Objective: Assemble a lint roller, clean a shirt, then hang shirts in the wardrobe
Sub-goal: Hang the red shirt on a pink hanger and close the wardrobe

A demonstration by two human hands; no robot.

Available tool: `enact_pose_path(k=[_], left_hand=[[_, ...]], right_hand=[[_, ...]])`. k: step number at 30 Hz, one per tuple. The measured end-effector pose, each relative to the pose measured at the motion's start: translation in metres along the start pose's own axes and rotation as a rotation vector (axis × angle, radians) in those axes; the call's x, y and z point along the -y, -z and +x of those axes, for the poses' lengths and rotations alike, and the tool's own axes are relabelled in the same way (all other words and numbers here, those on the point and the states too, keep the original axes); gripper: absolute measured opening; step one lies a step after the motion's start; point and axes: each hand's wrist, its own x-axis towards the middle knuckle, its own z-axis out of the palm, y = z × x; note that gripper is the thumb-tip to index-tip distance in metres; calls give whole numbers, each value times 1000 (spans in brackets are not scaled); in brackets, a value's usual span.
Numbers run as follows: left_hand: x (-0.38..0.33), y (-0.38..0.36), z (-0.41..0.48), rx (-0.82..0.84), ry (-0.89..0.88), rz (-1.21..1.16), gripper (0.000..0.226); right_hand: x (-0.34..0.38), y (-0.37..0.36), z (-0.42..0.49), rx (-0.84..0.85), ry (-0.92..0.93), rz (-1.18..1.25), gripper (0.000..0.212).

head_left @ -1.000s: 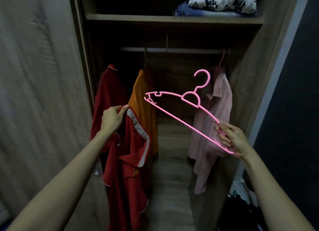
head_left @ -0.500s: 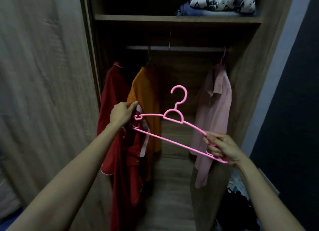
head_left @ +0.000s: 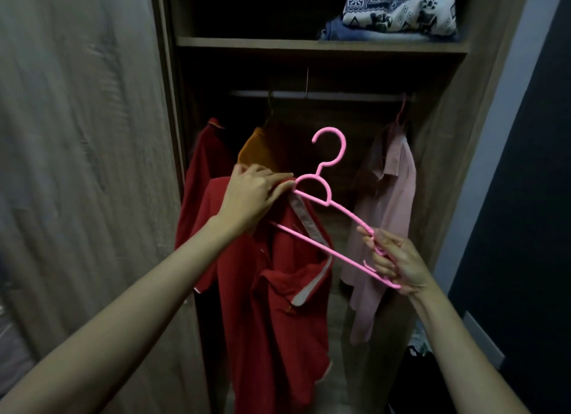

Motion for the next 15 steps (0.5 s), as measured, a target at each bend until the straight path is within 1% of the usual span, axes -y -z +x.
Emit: enact_pose_path(k=[1, 2, 3, 5, 6, 8, 9, 10, 11, 12, 14, 15], left_hand=[[3, 0, 3, -25, -56, 33, 47], [5, 1, 6, -31, -93, 18, 45], [7, 2, 8, -11, -105, -49, 45], [6, 6, 11, 51, -74, -220, 47], [4, 7, 12, 55, -48, -268, 47], [2, 6, 13, 40, 9, -289, 47], [3, 5, 13, 28, 40, -292, 45], [4, 4, 13, 14, 74, -291, 42], [5, 3, 13, 1, 106, -287, 38], [6, 2, 13, -15, 130, -280, 34], [4, 2, 14, -52, 153, -258, 29], [3, 3, 15, -67, 159, -250, 29]], right_hand=[[4, 0, 0, 6, 15, -10, 53], [7, 1, 1, 10, 25, -21, 53], [10, 2, 3, 5, 30, -35, 54], [16, 4, 7, -15, 39, -85, 56], [20, 4, 10, -31, 53, -131, 56], [29, 0, 14, -97, 112, -291, 47], [35, -4, 17, -149, 164, -402, 38], [38, -6, 21, -222, 228, -517, 27], [40, -10, 25, -315, 302, -605, 21], [38, -12, 29, -446, 393, -690, 22], [24, -21, 29, -747, 633, -867, 28], [12, -29, 26, -827, 753, -907, 26]])
